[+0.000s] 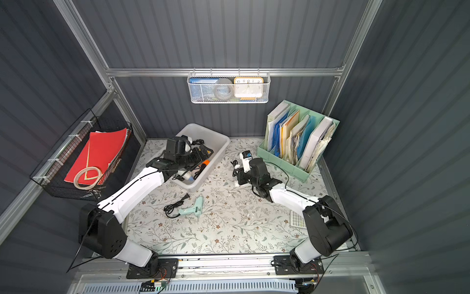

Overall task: Put the hot melt glue gun into the storage box
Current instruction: Pick up the hot melt adhesive gun from the center of the board.

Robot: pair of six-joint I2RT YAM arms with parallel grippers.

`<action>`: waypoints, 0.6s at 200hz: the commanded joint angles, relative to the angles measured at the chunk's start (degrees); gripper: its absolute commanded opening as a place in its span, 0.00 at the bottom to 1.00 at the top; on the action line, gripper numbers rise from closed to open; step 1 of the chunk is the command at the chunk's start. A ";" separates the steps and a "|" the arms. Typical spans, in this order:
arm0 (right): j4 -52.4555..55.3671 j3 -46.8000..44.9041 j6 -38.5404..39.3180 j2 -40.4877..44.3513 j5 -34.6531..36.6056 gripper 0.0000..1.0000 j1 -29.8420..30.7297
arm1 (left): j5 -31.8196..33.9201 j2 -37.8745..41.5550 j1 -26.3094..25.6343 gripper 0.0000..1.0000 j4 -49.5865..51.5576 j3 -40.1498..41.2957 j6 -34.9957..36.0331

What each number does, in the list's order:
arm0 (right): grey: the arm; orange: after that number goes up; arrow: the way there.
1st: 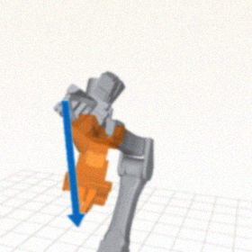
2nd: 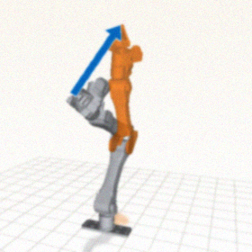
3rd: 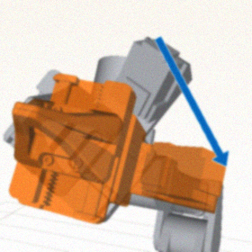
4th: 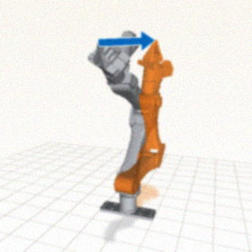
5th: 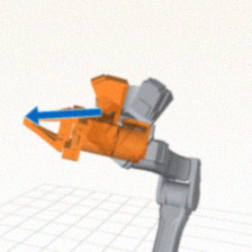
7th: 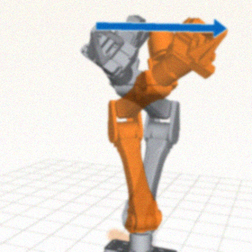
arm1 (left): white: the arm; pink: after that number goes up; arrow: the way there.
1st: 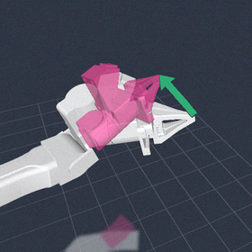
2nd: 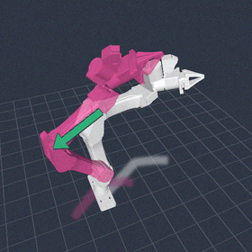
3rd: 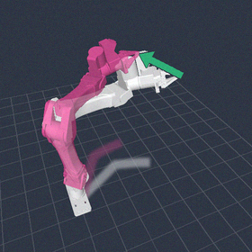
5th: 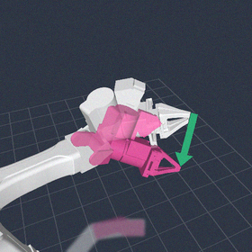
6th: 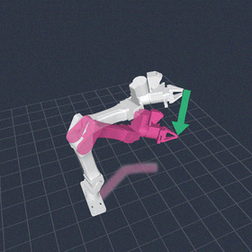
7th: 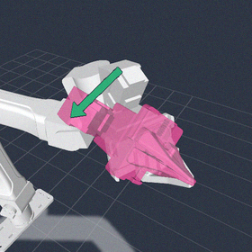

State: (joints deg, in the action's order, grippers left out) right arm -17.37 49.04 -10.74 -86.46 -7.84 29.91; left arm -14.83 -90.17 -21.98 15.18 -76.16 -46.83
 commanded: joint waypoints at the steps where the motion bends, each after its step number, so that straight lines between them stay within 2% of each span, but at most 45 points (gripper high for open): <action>1: -10.74 -3.00 1.76 2.35 -0.58 0.00 0.88 | -3.53 -3.58 -2.44 0.92 0.55 -3.91 2.29; 15: -13.96 -4.58 2.20 3.09 -0.08 0.00 1.40 | -4.56 -5.76 -3.98 0.92 0.47 -6.63 2.64; 46: -14.12 -4.65 3.14 3.66 0.97 0.00 2.12 | -5.78 -8.89 -6.52 0.91 -0.93 -9.41 2.53; 64: -14.44 -4.56 3.35 3.56 1.48 0.00 2.60 | -7.73 -9.79 -7.49 0.82 -1.98 -9.97 2.06; 92: -14.75 -4.10 3.47 3.20 2.23 0.00 3.05 | -7.34 -10.29 -7.86 0.72 -1.52 -9.93 1.74; 109: -14.96 -3.81 3.36 2.92 2.80 0.00 3.21 | -6.72 -10.07 -7.90 0.61 -0.77 -9.88 1.79; 120: -14.94 -3.58 3.19 2.64 3.34 0.00 3.25 | -6.70 -9.94 -7.91 0.59 -0.29 -9.88 1.82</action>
State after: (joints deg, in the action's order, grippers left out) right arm -29.32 44.45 -8.01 -84.01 -6.17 32.84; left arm -21.19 -99.83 -29.80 14.17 -84.86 -45.54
